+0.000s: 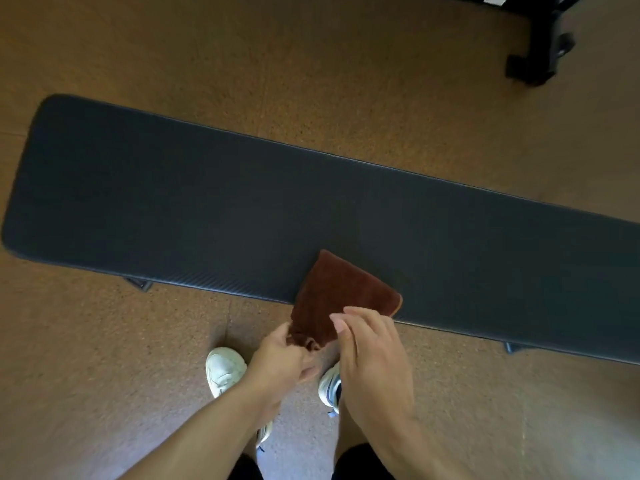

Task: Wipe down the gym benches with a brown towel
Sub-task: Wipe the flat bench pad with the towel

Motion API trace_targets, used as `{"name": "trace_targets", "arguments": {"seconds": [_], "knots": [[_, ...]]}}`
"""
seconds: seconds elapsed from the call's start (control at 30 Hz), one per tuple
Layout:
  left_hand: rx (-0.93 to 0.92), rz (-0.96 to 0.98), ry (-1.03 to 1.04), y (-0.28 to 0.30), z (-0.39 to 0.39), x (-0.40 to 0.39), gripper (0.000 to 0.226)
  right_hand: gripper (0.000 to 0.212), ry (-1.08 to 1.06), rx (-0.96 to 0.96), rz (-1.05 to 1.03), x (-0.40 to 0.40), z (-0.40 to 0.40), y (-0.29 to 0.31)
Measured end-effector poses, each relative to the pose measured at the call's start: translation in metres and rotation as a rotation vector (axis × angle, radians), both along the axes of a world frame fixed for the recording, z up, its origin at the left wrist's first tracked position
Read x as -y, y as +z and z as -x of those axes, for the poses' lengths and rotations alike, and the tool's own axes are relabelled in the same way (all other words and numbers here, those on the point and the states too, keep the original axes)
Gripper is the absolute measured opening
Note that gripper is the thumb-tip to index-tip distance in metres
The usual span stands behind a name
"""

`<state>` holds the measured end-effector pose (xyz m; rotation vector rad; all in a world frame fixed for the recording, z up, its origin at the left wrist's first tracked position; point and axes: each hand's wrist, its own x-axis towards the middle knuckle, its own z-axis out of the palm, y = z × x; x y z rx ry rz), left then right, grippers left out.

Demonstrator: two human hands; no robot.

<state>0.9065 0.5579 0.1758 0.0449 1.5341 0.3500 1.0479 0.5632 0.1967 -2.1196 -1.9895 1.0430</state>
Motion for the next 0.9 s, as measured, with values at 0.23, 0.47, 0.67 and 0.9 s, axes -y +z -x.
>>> {"name": "trace_targets", "arguments": {"seconds": [0.23,0.47,0.67,0.9], "knots": [[-0.148,-0.134,-0.119,-0.015,0.015,0.008,0.032,0.079,0.113,0.232,-0.038,0.007,0.038,-0.087],[-0.715,-0.557,-0.515,-0.003,0.021,-0.031,0.047,0.085,0.116,0.305,-0.152,-0.051,0.036,-0.097],[-0.813,-0.571,-0.977,-0.009,0.019,-0.103,0.106,0.080,0.251,0.329,-0.204,-0.157,0.010,-0.096],[-0.813,-0.320,-1.315,-0.018,-0.002,-0.160,0.147,0.066,0.168,0.278,-0.240,-0.127,-0.007,-0.086]]}}
